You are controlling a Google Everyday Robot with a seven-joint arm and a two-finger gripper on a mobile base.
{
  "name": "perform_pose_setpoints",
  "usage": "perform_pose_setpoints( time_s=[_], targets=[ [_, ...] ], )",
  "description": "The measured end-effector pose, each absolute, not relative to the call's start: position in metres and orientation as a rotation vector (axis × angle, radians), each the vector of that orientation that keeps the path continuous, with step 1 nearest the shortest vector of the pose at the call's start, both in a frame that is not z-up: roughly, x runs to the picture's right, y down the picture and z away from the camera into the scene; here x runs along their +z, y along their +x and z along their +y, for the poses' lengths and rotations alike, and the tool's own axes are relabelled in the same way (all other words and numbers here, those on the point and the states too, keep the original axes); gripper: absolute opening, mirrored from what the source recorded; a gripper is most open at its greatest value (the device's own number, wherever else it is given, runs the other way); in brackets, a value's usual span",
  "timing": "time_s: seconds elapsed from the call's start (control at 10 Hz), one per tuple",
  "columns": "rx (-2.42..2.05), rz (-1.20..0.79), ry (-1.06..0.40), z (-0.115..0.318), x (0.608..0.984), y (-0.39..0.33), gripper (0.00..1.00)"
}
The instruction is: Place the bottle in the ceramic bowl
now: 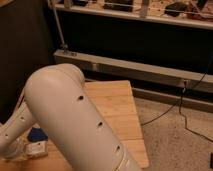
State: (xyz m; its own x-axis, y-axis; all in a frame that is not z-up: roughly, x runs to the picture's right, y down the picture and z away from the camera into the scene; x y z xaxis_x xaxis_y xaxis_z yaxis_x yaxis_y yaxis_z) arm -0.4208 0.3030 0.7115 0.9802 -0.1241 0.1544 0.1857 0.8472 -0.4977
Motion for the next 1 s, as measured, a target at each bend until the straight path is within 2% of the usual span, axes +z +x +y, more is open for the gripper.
perform_pose_setpoints(
  time_s=[0.1, 0.2, 0.6, 1.0],
  targets=[
    [-0.159, -0.120, -0.544, 0.301, 0.706, -0.421, 0.04],
    [-0.154, -0.129, -0.547, 0.298, 0.699, -0.424, 0.01],
    [-0.089, -0.212, -0.569, 0.256, 0.637, -0.450, 0.00],
    [-0.029, -0.265, -0.549, 0.216, 0.604, -0.470, 0.00]
  ],
)
